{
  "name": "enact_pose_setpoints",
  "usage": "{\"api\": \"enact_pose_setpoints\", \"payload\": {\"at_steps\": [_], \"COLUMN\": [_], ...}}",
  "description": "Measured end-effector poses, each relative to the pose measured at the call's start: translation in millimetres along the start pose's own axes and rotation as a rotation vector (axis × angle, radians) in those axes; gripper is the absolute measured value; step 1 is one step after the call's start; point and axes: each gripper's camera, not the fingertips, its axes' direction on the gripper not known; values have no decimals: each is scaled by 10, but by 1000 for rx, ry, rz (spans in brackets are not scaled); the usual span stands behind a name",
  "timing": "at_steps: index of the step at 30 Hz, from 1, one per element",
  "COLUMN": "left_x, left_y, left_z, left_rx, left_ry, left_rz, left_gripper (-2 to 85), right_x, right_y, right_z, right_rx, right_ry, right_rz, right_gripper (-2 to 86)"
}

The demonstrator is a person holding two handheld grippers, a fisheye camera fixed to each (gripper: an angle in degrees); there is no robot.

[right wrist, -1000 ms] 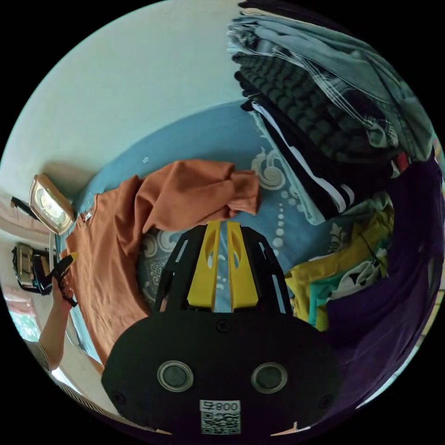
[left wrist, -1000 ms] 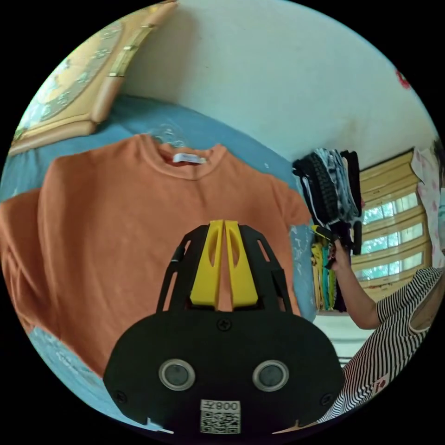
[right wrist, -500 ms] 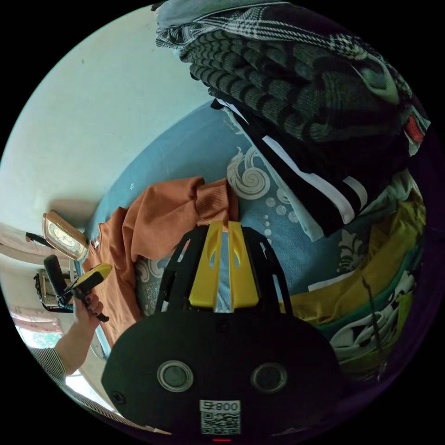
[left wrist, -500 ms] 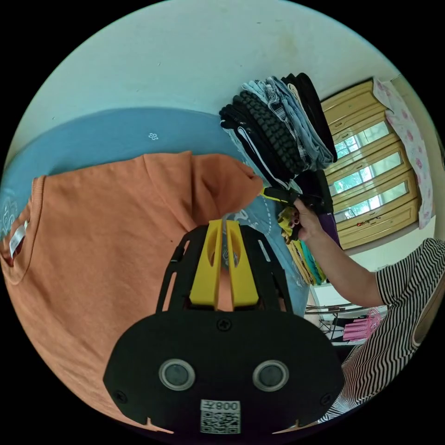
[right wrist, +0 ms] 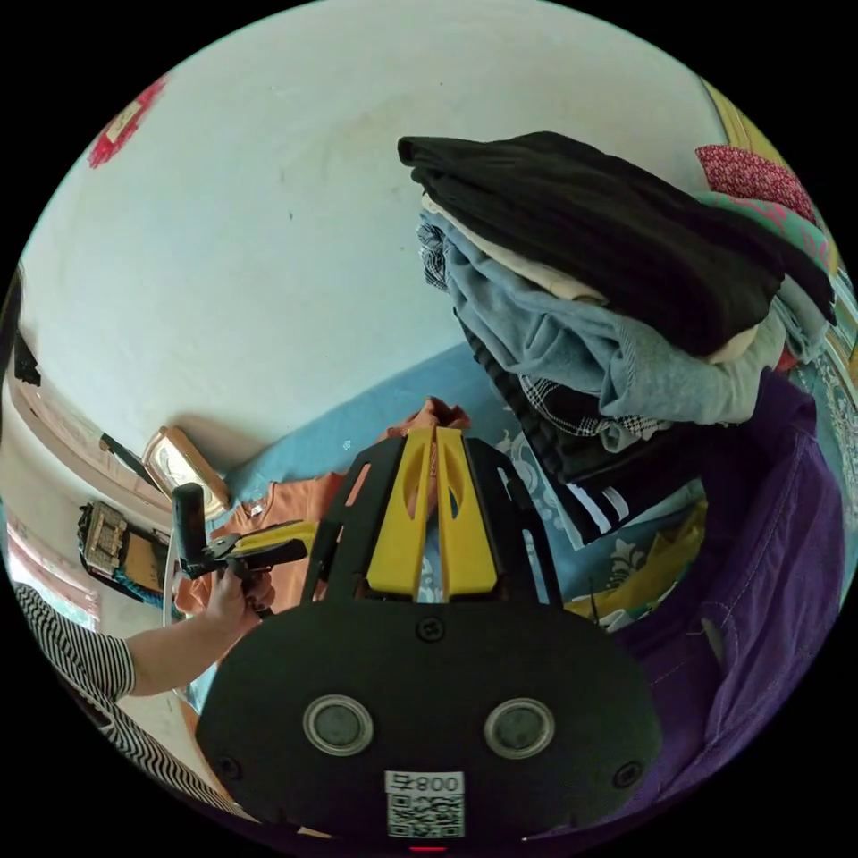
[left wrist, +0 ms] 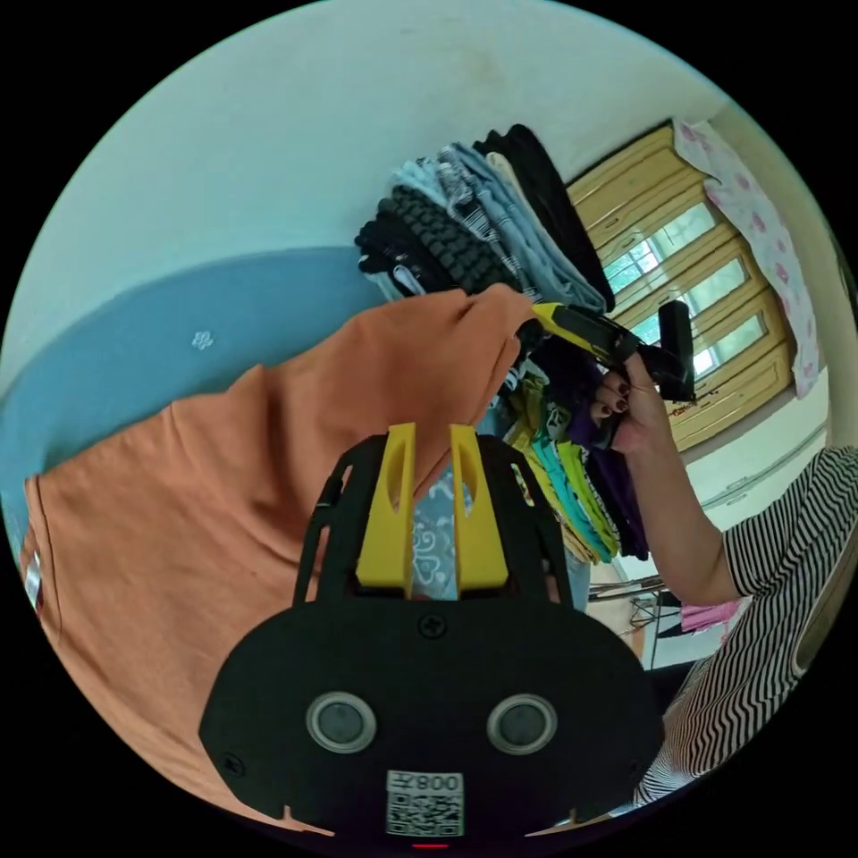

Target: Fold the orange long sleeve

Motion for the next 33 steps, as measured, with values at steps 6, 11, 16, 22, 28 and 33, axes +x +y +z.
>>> {"api": "enact_pose_setpoints", "payload": {"at_steps": [6,11,16,22,28,33], "left_x": [695,1099,1418,1416,1140,805], "left_y": [-278,-449,-375,-33,253,577], "left_z": [150,347,521,387,-162,-743], "left_rx": [81,88,1,14,169,321], "left_ry": [-15,10,-53,-105,-62,63], "left_rz": [172,245,321,276,131,10], "left_gripper": [102,129,127,78,35,28], "right_x": [210,330,296,81,-499,-1225], "right_y": [19,64,189,332,273,165], "right_z": [-352,-566,-716,-707,-641,-551], "right_rx": [64,102,135,148,196,194], "right_ry": [-36,-85,-128,-206,-327,-413], "right_rz": [36,73,84,68,-15,-150], "right_gripper": [3,3,2,2,2,2]}}
